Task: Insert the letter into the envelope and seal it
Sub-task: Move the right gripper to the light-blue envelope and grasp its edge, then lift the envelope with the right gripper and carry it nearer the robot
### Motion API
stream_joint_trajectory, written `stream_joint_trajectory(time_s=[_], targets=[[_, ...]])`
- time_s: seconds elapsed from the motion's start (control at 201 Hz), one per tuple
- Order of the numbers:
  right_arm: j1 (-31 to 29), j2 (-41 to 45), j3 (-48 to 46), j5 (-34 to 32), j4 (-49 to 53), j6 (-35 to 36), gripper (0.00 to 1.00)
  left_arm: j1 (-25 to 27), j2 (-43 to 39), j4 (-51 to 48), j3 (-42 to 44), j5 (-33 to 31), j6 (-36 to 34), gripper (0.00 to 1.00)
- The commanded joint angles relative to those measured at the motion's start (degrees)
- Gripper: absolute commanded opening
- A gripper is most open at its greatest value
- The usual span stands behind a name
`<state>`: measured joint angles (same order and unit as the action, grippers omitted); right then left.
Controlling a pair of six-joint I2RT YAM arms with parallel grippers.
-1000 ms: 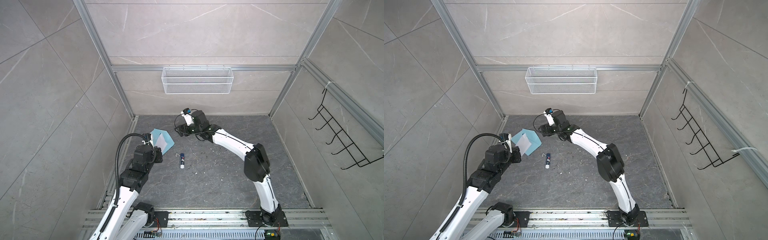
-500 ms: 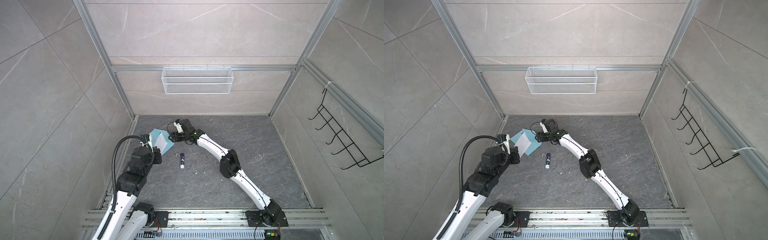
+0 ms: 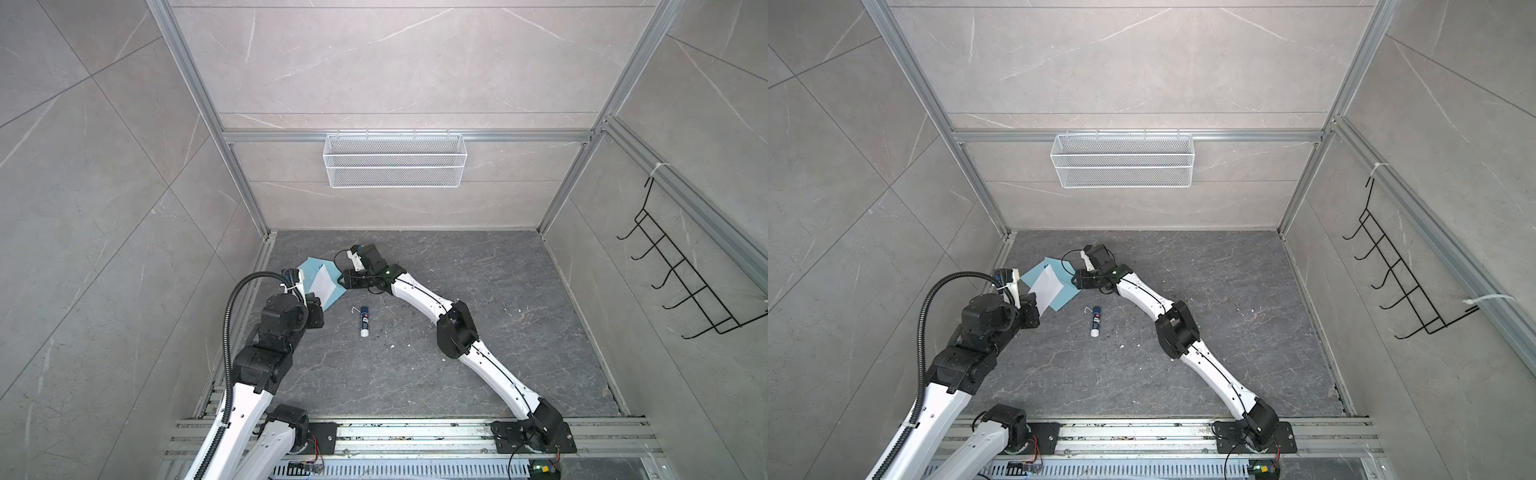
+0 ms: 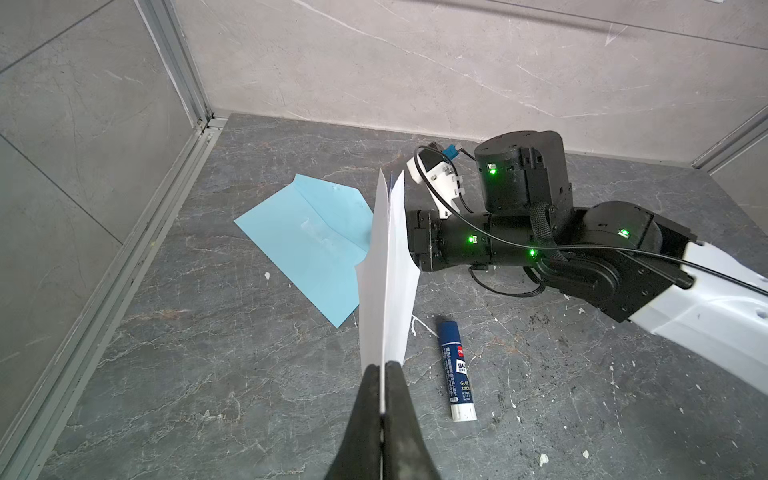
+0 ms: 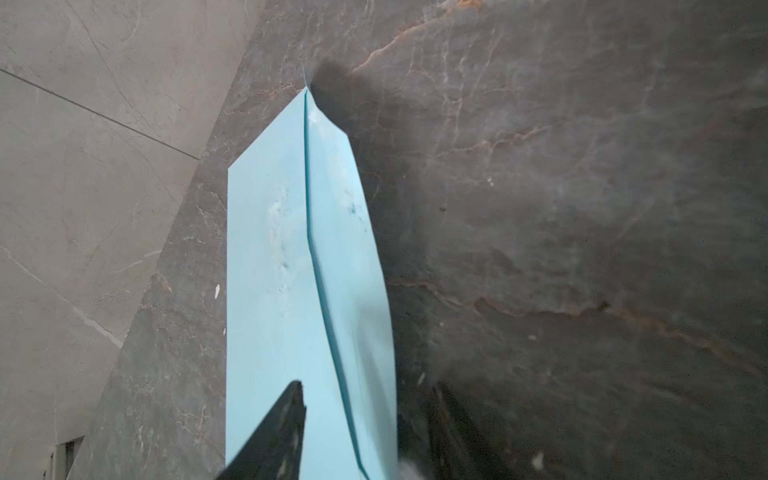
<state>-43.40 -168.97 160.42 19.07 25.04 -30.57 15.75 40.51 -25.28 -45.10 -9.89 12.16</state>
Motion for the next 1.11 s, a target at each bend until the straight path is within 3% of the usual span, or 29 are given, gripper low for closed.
stream_joint_trajectory(time_s=[0.0, 0.189, 0.473, 1.1], targets=[[-0.47, -1.55, 1.61, 0.26, 0.33, -0.85, 0.44, -0.21, -0.61, 0.93, -0.43, 0.75, -0.74, 0.0], [-1.18, -1.38, 1.28, -0.74, -0.6, -0.48, 0.29, -0.28, -0.96, 0.76, -0.16, 0.74, -0.78, 0.0], [-1.53, -0.51, 1.38, -2.75, -1.22, -0.03, 0.0, -0.27, -1.13, 0.78, 0.01, 0.84, -0.66, 0.0], [-1.41, 18.67, 1.01, -11.67, 4.21, 6.97, 0.0, -0.24, -5.13, 4.42, 1.99, 4.0, -0.3, 0.0]])
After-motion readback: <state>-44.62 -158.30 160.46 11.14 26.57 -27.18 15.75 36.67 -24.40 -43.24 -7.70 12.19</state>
